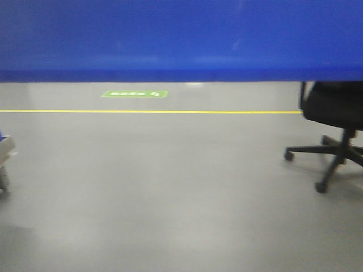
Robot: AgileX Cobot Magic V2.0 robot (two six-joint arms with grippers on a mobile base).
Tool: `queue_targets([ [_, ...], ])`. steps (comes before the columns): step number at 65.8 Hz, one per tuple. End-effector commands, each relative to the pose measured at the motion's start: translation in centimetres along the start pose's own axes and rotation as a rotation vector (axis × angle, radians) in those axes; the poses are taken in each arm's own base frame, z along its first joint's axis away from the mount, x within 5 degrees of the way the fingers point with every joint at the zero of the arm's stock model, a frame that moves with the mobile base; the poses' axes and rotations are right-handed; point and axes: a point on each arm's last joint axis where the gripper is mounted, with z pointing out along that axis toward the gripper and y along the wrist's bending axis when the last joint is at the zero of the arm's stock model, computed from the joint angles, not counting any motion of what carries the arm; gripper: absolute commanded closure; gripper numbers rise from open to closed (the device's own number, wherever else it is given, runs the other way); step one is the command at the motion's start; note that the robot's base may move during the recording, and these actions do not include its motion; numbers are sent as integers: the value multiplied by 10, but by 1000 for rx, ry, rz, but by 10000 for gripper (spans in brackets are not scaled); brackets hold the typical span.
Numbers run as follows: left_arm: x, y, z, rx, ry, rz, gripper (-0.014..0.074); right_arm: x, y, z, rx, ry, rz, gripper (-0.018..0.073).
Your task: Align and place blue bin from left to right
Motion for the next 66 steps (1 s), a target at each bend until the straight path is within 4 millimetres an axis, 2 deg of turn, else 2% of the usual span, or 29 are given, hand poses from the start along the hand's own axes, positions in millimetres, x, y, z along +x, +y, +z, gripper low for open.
queue_targets([
  [1,-10,-11,-6,135,-93,-15,707,-17,21,-6,-218,-179,-4,638],
  [66,-10,-11,-6,135,-93,-15,707,-17,21,-6,-218,-179,-4,638],
])
